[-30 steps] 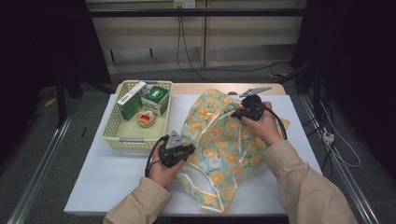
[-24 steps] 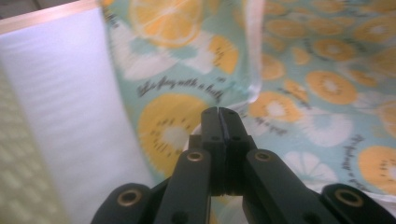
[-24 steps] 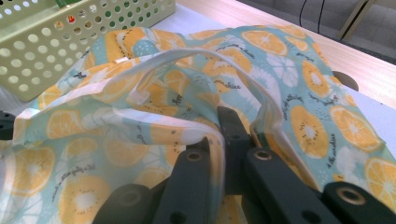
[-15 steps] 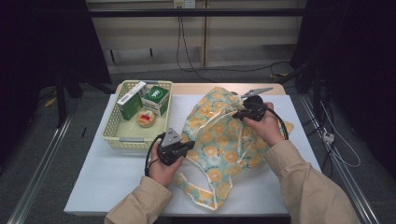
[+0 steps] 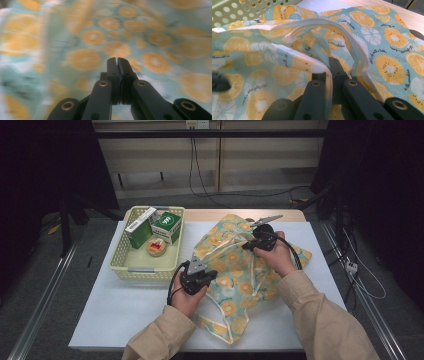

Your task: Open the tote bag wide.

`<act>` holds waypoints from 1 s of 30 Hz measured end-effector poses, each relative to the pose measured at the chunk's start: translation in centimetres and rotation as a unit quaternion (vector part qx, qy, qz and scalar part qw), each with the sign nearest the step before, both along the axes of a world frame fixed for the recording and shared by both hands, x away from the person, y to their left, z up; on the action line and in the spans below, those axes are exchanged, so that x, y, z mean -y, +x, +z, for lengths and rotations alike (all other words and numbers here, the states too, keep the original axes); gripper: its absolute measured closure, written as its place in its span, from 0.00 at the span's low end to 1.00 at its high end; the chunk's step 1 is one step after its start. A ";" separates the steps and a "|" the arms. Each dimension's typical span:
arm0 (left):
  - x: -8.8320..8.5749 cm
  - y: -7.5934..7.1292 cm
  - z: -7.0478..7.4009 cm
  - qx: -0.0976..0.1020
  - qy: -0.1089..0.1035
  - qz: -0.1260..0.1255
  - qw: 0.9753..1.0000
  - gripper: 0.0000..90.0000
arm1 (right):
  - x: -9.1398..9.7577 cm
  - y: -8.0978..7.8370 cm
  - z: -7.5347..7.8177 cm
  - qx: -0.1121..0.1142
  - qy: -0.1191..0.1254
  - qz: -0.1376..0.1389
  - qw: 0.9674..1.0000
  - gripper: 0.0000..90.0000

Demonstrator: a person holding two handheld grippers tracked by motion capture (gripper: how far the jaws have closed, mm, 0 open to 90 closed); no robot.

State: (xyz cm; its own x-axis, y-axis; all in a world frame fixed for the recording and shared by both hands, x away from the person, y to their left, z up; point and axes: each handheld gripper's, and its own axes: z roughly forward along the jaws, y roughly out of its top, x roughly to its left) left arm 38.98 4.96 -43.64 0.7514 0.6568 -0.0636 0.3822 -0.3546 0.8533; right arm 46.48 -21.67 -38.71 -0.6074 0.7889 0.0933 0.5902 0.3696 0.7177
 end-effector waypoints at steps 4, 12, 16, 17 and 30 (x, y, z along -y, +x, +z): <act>-0.9 0.8 0.4 0.010 0.001 0.032 0.999 1.00 | -0.2 -0.2 0.1 0.000 -0.002 0.005 1.000 1.00; -2.1 2.0 2.3 0.024 -0.030 0.072 0.997 1.00 | -0.3 -0.6 0.6 0.003 0.003 0.017 1.000 1.00; -2.4 2.6 3.0 0.019 -0.047 0.076 0.996 1.00 | -0.2 -0.6 0.7 0.003 0.003 0.018 1.000 1.00; -2.4 2.7 3.1 0.016 -0.047 0.073 0.996 1.00 | -0.1 -0.6 0.7 0.002 0.002 0.018 1.000 1.00; -2.6 2.8 4.0 -0.014 -0.061 0.041 0.997 0.94 | -0.1 -0.4 0.5 -0.003 0.003 0.014 1.000 1.00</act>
State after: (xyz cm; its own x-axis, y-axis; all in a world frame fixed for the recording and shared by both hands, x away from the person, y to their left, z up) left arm 41.79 7.57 -39.59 0.6922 0.7023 -0.1661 0.4294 -0.2159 0.8769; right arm 46.05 -21.61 -38.22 -0.6279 0.7715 0.1028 0.5848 0.3806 0.7163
